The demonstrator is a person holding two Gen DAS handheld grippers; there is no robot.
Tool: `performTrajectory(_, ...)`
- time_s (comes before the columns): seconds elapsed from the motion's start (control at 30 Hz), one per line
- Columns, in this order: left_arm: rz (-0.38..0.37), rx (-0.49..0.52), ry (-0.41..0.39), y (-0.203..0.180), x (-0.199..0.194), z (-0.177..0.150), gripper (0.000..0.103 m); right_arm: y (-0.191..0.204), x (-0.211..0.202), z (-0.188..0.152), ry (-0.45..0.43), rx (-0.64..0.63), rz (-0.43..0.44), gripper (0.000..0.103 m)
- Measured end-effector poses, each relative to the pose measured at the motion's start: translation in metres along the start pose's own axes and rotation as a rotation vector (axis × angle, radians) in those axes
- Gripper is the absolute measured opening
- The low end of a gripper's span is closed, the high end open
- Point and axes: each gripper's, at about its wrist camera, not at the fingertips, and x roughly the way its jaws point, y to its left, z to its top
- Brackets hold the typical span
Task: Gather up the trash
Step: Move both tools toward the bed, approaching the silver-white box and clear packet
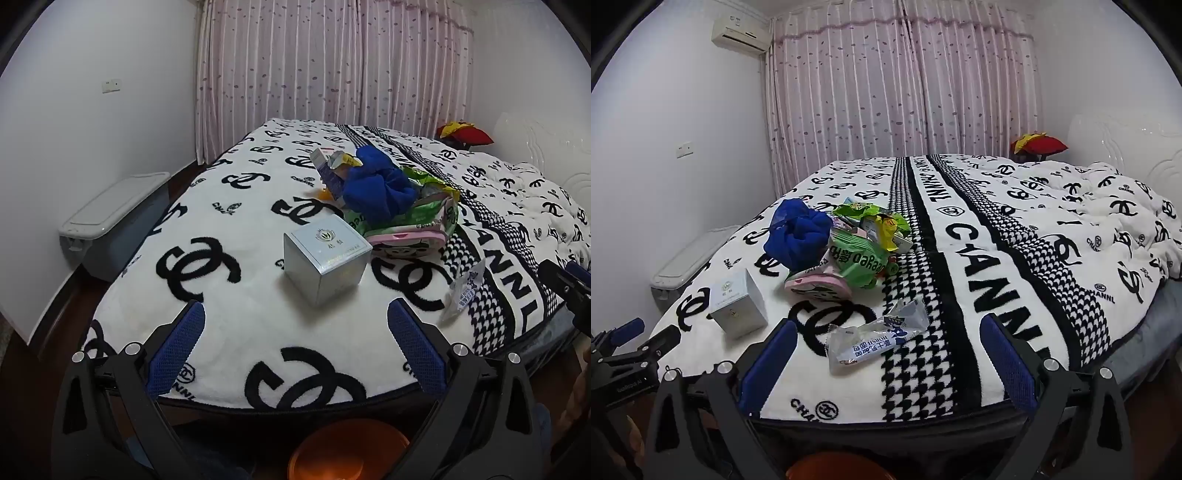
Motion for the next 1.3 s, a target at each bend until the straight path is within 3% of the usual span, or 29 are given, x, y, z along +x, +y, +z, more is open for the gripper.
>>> performTrajectory(1.3,-0.043,-0.031,0.080,0.005,0.015,-0.011,0.097,-0.001,0.012,-0.009,0.067,0.013,0.014,0.098)
